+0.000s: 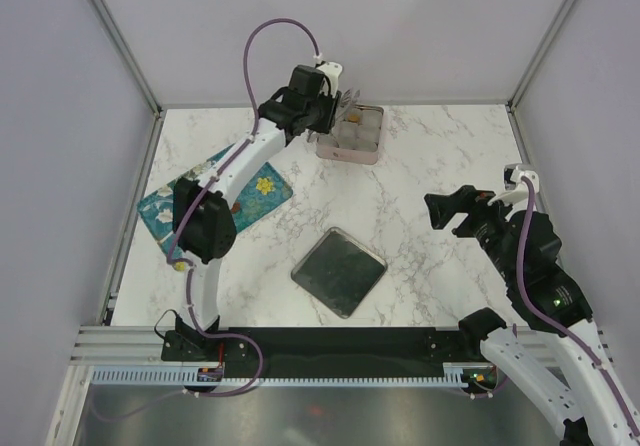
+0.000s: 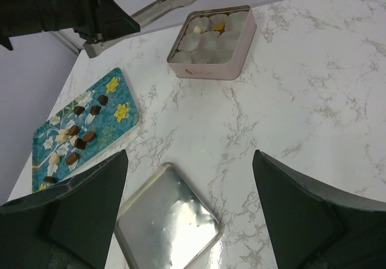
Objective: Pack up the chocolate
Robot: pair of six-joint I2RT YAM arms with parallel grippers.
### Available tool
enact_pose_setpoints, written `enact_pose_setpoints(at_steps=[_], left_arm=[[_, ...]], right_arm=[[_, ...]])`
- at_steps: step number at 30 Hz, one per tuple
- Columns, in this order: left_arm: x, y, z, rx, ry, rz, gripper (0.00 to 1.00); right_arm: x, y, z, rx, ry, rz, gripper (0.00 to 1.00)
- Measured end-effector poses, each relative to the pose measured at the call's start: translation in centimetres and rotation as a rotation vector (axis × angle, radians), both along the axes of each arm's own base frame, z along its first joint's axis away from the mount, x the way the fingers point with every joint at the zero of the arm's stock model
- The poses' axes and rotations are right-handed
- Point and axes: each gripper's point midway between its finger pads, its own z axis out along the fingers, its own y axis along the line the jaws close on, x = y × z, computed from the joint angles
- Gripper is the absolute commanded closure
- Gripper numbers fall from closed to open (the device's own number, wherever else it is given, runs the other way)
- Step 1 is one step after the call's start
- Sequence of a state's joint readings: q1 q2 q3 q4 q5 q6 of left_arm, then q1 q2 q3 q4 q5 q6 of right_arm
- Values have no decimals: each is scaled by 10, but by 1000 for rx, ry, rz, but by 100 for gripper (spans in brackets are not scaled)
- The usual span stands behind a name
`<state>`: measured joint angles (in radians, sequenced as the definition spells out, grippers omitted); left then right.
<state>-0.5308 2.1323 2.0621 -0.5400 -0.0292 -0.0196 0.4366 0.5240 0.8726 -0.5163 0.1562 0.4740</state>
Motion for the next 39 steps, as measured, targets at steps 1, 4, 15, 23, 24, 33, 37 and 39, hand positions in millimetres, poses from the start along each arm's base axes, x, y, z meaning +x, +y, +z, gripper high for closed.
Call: enact_pose_setpoints(at_steps=[1, 4, 15, 23, 24, 33, 37, 39], left_arm=[[-6, 4, 14, -9, -16, 6, 60], [-29, 25, 49, -23, -61, 52, 60], [-123, 146, 45, 25, 55, 340, 56], [-164, 246, -17, 70, 253, 590, 56], [-167, 252, -23, 74, 271, 606, 55], [-175, 256, -44, 65, 343, 612, 55], [-172, 256, -56, 58, 382, 614, 55], [-170, 254, -63, 56, 402, 613, 54]], right_arm=[[0, 0, 0, 1, -2, 0, 7], [-1, 0, 1, 2, -5, 1, 7], [-8, 0, 6, 14, -24, 17, 7], [-10, 4, 4, 16, -18, 43, 7], [-10, 5, 3, 17, -16, 47, 7], [-13, 5, 2, 24, -21, 53, 7], [-14, 5, 3, 29, -25, 53, 7], [-14, 4, 2, 29, -23, 53, 7]])
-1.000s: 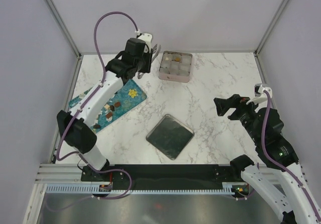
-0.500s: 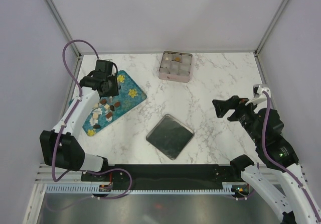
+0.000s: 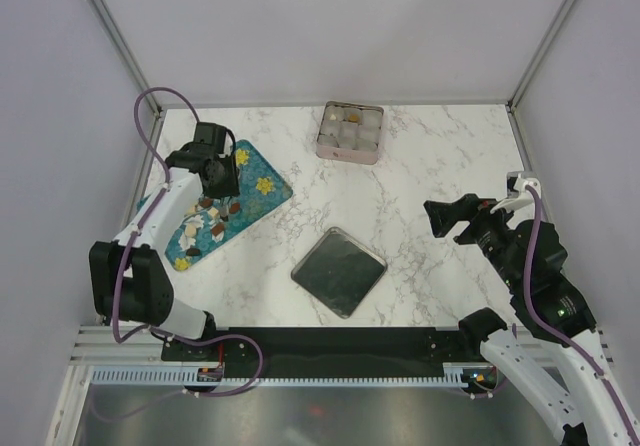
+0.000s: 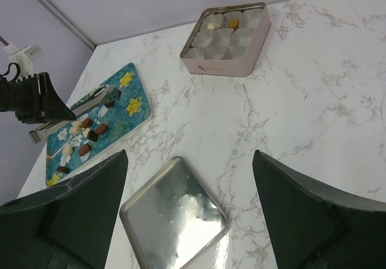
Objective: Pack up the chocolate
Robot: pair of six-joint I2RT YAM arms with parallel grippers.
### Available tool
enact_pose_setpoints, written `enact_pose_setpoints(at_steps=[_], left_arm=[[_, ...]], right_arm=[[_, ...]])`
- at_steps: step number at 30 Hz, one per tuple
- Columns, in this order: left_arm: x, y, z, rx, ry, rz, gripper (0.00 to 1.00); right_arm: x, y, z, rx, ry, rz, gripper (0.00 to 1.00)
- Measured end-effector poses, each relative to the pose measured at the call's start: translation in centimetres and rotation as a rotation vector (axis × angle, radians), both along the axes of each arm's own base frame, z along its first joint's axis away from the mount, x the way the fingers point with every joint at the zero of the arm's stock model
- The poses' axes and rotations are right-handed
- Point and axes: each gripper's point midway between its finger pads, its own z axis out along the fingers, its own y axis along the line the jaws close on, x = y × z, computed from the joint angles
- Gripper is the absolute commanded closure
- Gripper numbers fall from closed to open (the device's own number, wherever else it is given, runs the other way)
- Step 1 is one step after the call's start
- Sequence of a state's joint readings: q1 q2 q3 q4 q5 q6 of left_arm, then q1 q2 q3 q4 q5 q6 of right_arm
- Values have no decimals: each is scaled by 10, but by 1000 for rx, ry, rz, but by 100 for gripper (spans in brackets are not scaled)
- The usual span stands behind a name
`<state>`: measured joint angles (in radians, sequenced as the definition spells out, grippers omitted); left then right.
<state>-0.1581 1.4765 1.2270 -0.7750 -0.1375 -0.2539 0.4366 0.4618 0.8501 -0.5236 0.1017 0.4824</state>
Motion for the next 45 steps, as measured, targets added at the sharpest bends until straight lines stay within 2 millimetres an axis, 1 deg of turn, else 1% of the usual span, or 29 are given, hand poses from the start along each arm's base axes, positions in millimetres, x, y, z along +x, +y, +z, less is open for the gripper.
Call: enact_pose_setpoints(at_steps=[3, 10, 14, 19, 25, 29, 34, 35, 38, 45], left_arm=[[2, -2, -7, -15, 18, 0, 54], [7, 2, -27, -14, 67, 26, 55], [9, 3, -30, -15, 77, 31, 55], [18, 0, -30, -23, 76, 26, 55], [19, -2, -36, -28, 94, 22, 56], [22, -2, -35, -28, 90, 23, 56], [29, -3, -26, -32, 63, 22, 56], [30, -3, -24, -33, 57, 22, 63], [32, -3, -20, -32, 52, 20, 64], [28, -2, -17, -29, 68, 20, 64]], right_arm=[[0, 0, -2, -2, 4, -1, 7], [0, -2, -1, -1, -2, -9, 7], [0, -3, -1, -5, -5, -11, 7], [0, -3, -1, -8, -6, -11, 7], [0, -4, -1, -13, -8, -14, 7], [2, -5, 0, -15, -15, -25, 7], [2, -6, 1, -15, -17, -29, 7], [2, -6, 1, -14, -17, -29, 7], [2, -6, 1, -14, -17, -29, 7], [2, -5, 2, -11, -20, -28, 7]])
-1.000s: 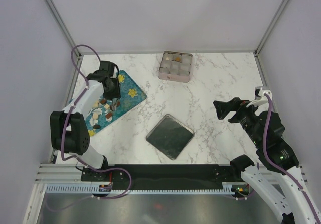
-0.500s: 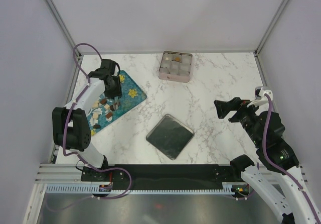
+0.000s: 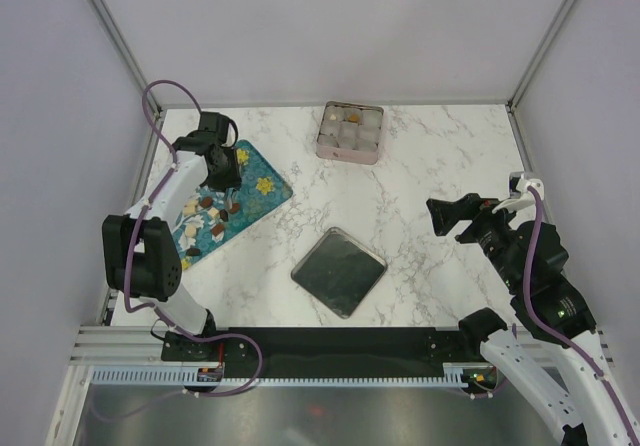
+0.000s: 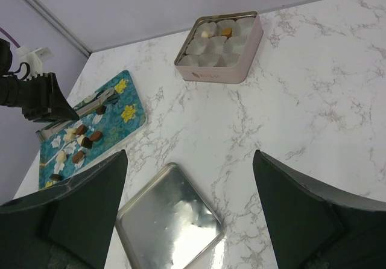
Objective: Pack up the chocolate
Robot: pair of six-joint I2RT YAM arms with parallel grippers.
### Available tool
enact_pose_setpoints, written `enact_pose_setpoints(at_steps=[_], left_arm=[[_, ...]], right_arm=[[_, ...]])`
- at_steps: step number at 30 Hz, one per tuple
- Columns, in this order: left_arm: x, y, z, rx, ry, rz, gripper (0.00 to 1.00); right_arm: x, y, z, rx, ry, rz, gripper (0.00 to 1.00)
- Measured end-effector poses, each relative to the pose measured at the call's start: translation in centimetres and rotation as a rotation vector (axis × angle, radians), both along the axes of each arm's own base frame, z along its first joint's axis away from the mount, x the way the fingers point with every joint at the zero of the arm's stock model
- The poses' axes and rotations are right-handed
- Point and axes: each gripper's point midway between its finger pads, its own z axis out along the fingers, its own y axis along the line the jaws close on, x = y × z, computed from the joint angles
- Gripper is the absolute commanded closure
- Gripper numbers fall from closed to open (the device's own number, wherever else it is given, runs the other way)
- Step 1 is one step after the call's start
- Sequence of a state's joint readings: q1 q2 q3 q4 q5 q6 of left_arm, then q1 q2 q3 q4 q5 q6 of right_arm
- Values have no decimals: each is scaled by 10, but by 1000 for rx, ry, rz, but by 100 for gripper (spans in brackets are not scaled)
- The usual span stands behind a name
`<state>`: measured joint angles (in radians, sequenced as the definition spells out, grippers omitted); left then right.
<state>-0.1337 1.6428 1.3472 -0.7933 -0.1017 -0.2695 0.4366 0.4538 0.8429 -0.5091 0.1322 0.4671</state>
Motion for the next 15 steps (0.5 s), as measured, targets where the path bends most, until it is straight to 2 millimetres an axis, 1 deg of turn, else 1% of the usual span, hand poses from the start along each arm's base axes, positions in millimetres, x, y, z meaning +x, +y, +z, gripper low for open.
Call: enact_pose_setpoints(at_steps=[8, 12, 15], left_arm=[[-7, 2, 4, 2, 13, 1, 65], [-9, 1, 16, -5, -7, -3, 65], [-6, -2, 30, -21, -46, -9, 65]], right_arm=[[0, 1, 0, 7, 3, 2, 7], [0, 1, 0, 9, 4, 2, 7], [0, 1, 0, 12, 5, 2, 7]])
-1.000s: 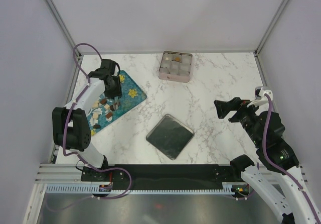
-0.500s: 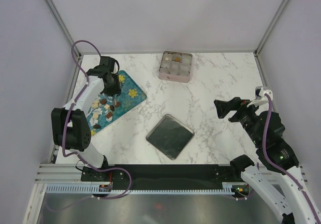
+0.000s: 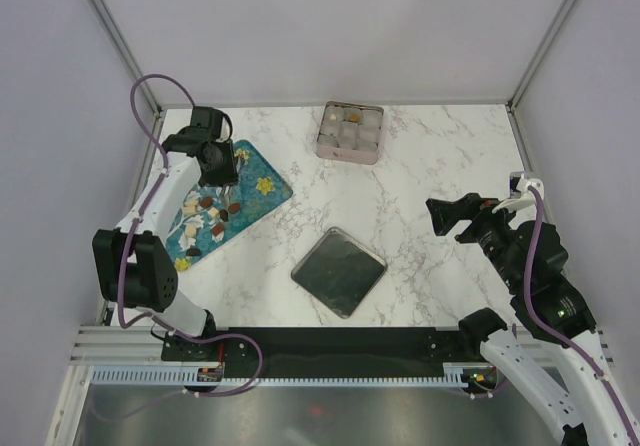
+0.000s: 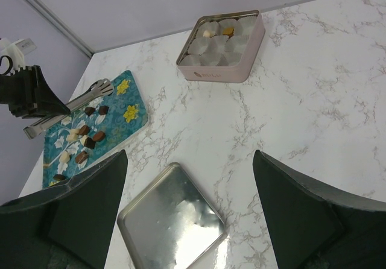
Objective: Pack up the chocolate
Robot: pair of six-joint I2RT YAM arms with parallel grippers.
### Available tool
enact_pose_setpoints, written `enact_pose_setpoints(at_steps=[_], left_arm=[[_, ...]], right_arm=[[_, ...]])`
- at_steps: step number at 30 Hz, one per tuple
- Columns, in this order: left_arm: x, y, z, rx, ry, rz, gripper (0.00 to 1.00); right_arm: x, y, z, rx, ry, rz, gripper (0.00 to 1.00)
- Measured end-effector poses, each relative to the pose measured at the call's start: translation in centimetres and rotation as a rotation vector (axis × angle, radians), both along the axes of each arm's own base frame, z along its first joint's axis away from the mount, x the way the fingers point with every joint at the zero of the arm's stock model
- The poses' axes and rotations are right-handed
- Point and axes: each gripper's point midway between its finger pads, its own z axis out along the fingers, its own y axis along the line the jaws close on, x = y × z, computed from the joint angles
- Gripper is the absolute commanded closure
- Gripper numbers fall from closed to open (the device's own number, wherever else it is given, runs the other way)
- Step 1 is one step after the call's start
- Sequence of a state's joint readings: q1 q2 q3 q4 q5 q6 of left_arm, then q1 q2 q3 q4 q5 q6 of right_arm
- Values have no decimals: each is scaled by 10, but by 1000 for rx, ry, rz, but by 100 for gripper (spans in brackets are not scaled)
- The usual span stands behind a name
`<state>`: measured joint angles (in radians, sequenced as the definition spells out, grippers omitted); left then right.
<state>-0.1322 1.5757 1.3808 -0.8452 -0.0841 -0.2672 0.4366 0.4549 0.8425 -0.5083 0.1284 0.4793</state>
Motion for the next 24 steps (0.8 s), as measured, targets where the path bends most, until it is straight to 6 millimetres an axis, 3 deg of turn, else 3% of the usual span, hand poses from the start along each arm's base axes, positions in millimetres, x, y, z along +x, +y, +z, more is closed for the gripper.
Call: enact_pose_setpoints(at_steps=[6, 9, 12, 17, 20, 24], left_arm=[[5, -15, 20, -40, -49, -43, 66], [9, -34, 37, -56, -83, -92, 66], [23, -69, 65, -86, -151, -173, 66], [53, -145, 102, -143, -253, -323, 67], [71, -184, 105, -185, -278, -393, 67], [95, -216, 91, -217, -282, -437, 67]], right_arm=[[0, 0, 0, 6, 2, 1, 7], [0, 1, 0, 8, 3, 2, 7], [0, 1, 0, 13, 4, 2, 7], [0, 1, 0, 12, 6, 1, 7], [1, 1, 0, 11, 7, -2, 7], [3, 1, 0, 7, 12, -6, 7]])
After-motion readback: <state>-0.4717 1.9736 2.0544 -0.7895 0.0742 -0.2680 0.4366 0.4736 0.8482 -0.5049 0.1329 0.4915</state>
